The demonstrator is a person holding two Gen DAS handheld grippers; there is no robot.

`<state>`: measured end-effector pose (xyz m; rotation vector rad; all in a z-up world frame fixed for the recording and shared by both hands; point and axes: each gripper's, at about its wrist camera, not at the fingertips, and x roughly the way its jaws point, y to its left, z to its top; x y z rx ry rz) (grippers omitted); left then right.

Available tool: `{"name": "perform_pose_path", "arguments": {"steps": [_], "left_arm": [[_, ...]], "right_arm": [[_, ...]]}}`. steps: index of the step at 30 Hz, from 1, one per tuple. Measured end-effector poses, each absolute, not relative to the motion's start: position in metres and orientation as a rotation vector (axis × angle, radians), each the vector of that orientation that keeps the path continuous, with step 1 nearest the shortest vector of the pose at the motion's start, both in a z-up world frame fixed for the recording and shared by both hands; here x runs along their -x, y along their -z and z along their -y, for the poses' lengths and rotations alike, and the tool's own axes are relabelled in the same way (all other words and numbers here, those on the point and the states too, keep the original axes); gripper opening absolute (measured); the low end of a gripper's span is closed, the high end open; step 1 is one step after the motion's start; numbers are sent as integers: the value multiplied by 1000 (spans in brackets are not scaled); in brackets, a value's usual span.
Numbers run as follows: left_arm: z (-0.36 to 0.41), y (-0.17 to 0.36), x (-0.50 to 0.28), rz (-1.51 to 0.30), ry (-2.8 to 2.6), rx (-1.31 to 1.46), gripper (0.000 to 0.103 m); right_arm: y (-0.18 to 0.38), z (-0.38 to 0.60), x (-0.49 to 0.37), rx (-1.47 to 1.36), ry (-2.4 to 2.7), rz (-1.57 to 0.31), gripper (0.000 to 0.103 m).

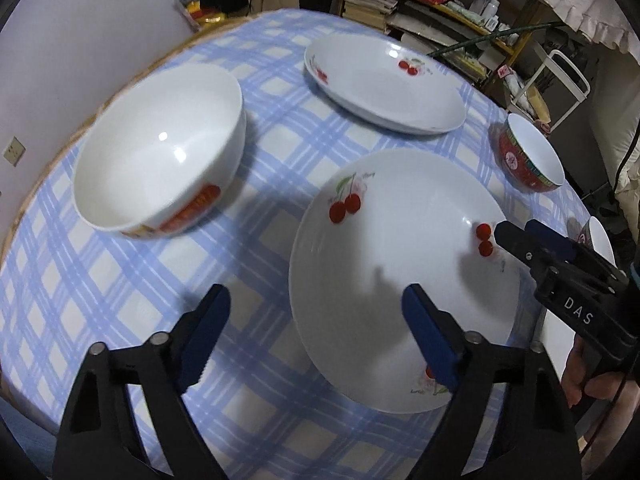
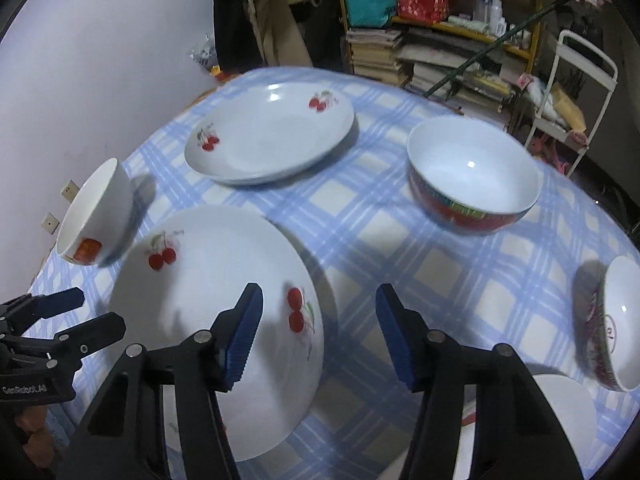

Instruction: Organize plates and bowls

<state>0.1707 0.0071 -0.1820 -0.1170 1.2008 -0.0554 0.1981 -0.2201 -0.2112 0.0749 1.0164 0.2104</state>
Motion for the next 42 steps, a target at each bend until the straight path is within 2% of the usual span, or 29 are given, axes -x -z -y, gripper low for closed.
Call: {"name": "perform_pose_path", "arguments": {"steps": [2,3,5,7,11,24,42], "left_arm": [[-8,189,-172,-1218,48,120,77],[-8,194,-174,-1232,46,126,70],[-10,200,-176,-1249,52,149,61],[-11,208,-179,-1273,59,168,37],[-8,214,-183,-1282,73,171,28],[-7,214,-190,-1312,104,160,28],[-17,172,-154,-1243,137,154,28]], "right_arm": [[215,222,-200,-88,-214,-1029,58],[217,223,-201,-96,-218,-1035,48],[220,224,-203,-106,-231,-1047,37],[222,223,-204,-108,-247,-1047,28],[227,224,-207,-140,-274,-1075,13],[223,221,-202,-137,-295,-1099,11],[190,217,-165,-152,-314,-1042,10]]}}
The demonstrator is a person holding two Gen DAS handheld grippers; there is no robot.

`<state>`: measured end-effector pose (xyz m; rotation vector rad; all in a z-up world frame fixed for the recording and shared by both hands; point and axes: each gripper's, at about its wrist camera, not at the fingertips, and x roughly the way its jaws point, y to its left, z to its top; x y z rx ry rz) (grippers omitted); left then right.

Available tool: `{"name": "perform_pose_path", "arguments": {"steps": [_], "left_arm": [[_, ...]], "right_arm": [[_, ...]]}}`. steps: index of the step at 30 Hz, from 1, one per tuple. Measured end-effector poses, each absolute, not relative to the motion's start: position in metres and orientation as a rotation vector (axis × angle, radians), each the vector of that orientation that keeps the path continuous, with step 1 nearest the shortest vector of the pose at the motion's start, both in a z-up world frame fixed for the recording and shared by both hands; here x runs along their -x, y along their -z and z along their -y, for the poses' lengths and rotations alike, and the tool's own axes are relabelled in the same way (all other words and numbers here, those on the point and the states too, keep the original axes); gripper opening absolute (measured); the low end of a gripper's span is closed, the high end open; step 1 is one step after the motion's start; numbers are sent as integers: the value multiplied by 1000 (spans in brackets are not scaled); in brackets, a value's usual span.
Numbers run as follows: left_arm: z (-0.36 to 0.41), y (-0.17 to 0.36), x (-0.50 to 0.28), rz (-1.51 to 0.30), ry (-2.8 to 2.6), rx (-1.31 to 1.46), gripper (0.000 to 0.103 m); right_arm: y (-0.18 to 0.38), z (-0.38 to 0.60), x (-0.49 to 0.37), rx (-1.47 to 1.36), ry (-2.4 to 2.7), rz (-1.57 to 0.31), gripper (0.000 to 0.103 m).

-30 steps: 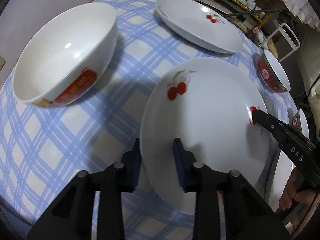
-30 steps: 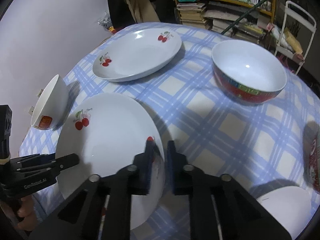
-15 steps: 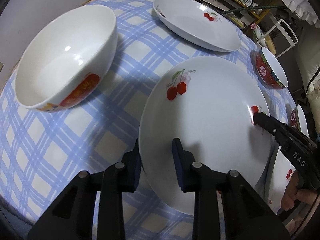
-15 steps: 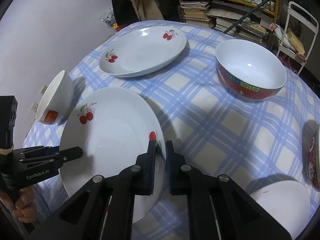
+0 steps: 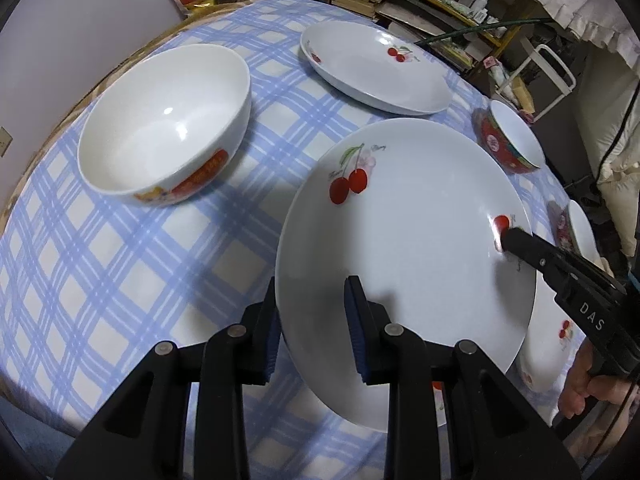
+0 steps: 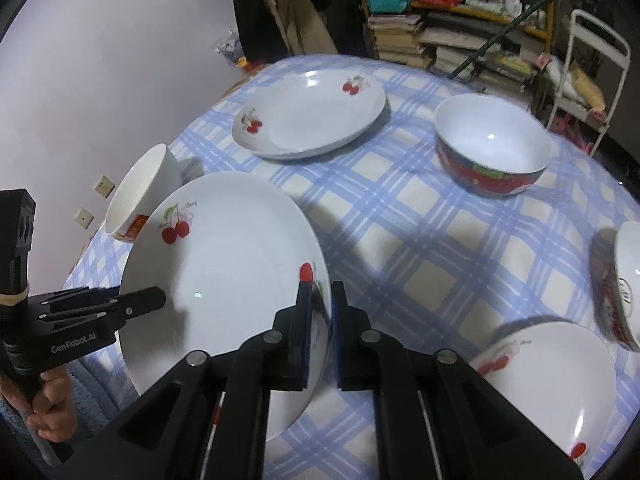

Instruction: Organize plates and bowls

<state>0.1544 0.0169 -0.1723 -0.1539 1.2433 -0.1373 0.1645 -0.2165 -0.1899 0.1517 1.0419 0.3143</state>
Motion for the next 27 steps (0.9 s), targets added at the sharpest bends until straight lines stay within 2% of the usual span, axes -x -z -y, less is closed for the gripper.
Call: {"name": "perform_pose_path", "arguments": {"steps": [14,20,27], "left_arm": [[-18,145,-114,-1222,172,149,28],[-7,141,-103,-1205,196,70,29],[-8,158,-105,-1276,199,88,29]], "right_arm": [[160,222,-120,-175,-301,-1009,9],[164,223,-108,-170,-269,-1040,10],[178,223,-107,-167,-246,-1093,10]]}}
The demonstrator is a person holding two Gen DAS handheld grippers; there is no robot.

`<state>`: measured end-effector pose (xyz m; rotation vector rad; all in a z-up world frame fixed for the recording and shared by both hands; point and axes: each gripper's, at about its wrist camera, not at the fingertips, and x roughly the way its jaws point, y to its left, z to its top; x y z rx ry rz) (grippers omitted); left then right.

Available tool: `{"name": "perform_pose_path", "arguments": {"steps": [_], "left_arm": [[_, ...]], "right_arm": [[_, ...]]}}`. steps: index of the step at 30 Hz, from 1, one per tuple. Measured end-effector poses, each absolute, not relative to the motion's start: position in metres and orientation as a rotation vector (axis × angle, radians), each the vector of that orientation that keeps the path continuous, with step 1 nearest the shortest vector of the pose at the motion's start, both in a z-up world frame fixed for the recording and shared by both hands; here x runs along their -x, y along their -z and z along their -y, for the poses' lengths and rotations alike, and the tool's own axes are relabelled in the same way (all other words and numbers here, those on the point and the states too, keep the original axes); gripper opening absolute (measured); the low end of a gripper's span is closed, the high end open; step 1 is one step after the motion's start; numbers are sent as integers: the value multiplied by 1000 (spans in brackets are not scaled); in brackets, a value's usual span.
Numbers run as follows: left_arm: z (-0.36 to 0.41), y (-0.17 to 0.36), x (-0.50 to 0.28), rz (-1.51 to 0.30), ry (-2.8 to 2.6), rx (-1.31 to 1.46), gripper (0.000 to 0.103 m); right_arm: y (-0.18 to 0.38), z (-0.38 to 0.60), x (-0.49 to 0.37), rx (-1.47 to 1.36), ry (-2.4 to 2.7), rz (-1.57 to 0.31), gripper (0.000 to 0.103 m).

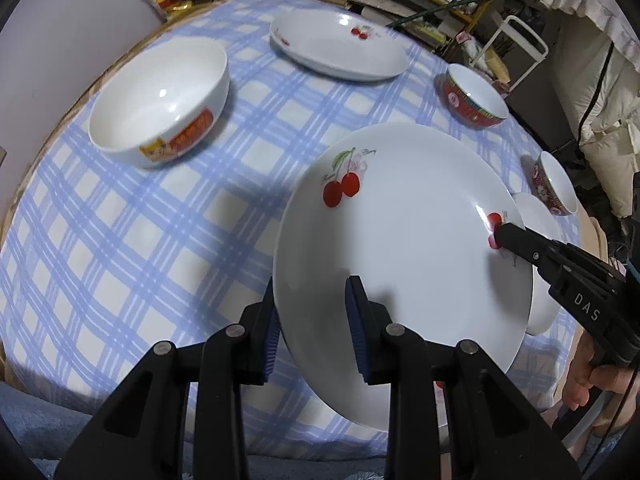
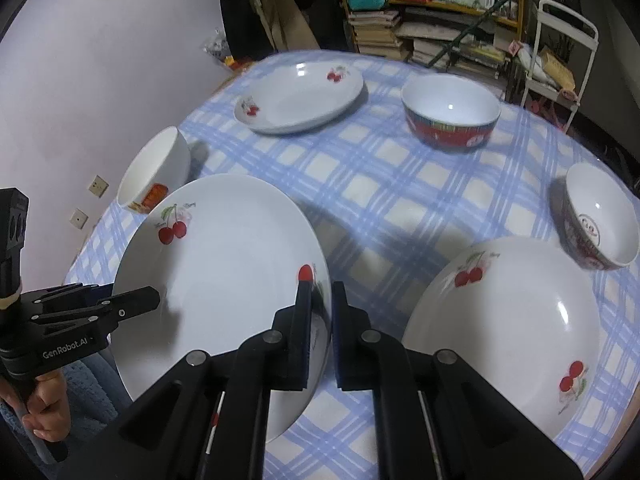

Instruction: Organize plates and bowls

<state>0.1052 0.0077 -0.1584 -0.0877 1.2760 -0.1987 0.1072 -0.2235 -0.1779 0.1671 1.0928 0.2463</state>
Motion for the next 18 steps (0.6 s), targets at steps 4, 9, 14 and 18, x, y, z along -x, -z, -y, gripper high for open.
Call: {"name": "perform_pose_path", "arguments": {"steps": [4,9,14,18], "left_arm": [[-12,172,-110,-1324,190,115,29],[-7,189,-114,-1370,171,111,29],[1,208,-118,-1426,158,91,29],[3,221,-119,-1468,141,81,29]], "right_arm": [[192,220,-109,-151,-241,-1142,11],[208,220,-112,-139,-215,-1196,12],[220,222,-115,-123,-189,-1240,12],[228,220,-114,-102,-180,-1275,13]]}}
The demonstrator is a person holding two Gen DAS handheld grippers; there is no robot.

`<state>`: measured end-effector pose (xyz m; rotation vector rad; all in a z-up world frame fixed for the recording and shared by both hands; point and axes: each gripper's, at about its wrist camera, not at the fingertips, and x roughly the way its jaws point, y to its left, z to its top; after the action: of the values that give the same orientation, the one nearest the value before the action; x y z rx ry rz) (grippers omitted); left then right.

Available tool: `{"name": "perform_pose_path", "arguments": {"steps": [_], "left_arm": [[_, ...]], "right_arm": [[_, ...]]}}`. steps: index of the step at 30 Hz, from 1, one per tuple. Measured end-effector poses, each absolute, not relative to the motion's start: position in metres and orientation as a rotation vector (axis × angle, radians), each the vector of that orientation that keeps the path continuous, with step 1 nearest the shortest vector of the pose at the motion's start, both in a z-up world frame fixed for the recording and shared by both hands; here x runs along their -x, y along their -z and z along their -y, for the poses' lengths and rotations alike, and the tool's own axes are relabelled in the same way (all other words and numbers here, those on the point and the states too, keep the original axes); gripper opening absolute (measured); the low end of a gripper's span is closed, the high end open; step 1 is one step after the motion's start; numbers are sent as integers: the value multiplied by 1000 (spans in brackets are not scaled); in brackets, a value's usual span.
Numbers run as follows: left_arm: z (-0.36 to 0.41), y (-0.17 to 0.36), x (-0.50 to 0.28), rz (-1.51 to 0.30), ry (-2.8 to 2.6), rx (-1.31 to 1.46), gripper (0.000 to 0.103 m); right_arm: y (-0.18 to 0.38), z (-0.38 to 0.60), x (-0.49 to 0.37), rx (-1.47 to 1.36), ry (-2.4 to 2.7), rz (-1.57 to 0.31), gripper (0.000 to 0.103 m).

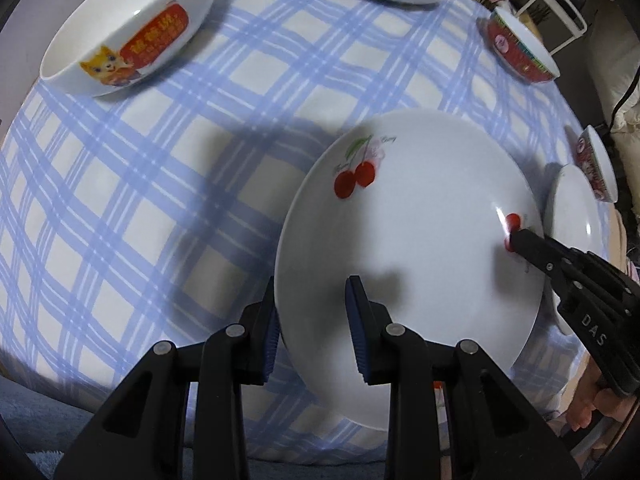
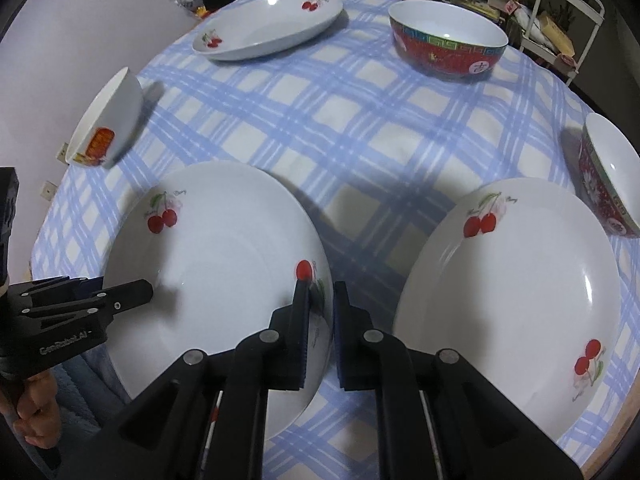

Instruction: Organize plates and bowls

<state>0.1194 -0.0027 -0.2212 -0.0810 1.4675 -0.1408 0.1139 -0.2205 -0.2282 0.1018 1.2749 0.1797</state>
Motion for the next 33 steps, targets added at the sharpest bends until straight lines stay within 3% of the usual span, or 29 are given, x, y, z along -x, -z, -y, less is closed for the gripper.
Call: {"name": "perform_pose_path", "arguments": {"steps": [23,31,33], "left_arm": [[8,205,-118,-1432,114,79,33],[21,177,-107,-1270,33,-148,53],[20,173,-103,-1246,34,-176,58]], "right_arm": [[230,202,-118,-21,-123,-1277,18],[205,212,-114,-26,-109,-1197,20],[195,217,-112,-20,-106,-1168,26]]}}
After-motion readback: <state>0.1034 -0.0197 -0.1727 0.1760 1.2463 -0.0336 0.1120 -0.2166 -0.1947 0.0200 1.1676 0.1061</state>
